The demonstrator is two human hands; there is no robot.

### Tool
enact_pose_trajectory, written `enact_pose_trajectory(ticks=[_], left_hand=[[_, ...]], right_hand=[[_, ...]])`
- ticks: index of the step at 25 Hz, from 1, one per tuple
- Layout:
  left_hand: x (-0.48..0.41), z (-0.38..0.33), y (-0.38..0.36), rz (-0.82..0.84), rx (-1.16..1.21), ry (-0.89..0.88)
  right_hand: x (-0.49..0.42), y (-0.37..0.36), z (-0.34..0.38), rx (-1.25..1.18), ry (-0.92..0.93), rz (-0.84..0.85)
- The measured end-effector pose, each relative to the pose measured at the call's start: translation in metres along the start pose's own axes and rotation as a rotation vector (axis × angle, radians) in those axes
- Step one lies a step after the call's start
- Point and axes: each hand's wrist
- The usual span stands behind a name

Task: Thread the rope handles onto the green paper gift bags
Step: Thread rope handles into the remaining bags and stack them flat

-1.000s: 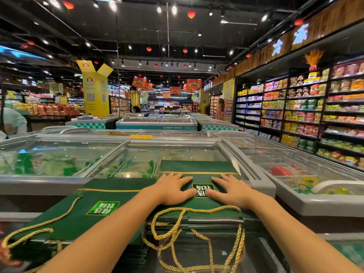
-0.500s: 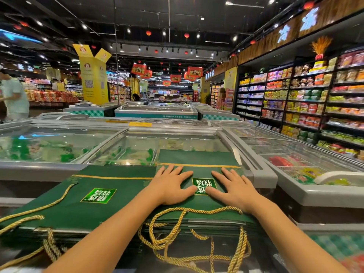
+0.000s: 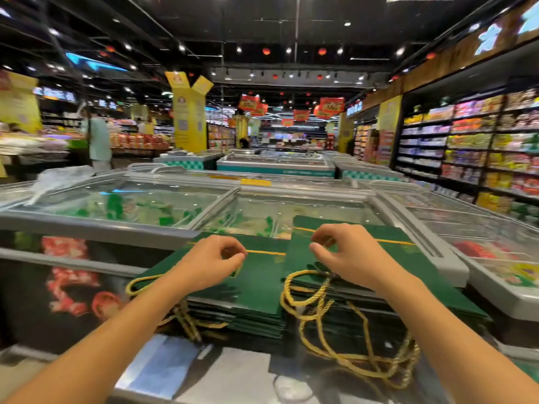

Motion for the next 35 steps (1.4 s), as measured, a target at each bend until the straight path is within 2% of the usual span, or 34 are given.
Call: enact_pose_trajectory(ticks=[3, 7, 9, 14, 17, 22, 26, 30, 35], left_hand=[[0.03, 0.044, 0.051, -0.004, -0.184, 0.049], [0.06, 0.076, 0.084, 0.071, -0.343, 0.035], [0.069, 0.084, 0.083, 0.109, -0.35, 0.024], [0.072, 0.106, 0.073, -0.003, -0.375, -0.06], [0.071, 0.109, 0.075, -0.024, -0.404, -0.123], [0.071, 0.107, 0.078, -0.137, -0.358, -0.256], [0.067, 0.11, 0.078, -0.234, -0.543, -0.396], [0.081, 0.104, 0.082, -0.348, -0.601, -0.531], [0.135, 0.098, 0.083, -0.498, -0.616, -0.535]], right_hand=[[-0.007, -0.026, 0.058, -0.043, 0.119, 0.072], [-0.003, -0.068, 0.108, 0.106, 0.285, 0.257], [0.002, -0.085, 0.12, 0.175, 0.279, 0.375], [0.014, -0.108, 0.118, 0.259, 0.157, 0.51], [0.015, -0.107, 0.115, 0.209, 0.159, 0.466], [0.021, -0.104, 0.114, 0.271, 0.247, 0.28], [0.039, -0.108, 0.121, 0.247, 0.28, 0.152], [0.054, -0.101, 0.131, 0.131, 0.251, 0.088], [0.086, -0.094, 0.128, 0.016, 0.267, -0.09]])
Point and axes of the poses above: each hand's wrist, its own x-axis away from the middle knuckle, its own y-axis out of the back of the hand, z = x × y, and after that the axes turned 12 degrees about -z, right-handed
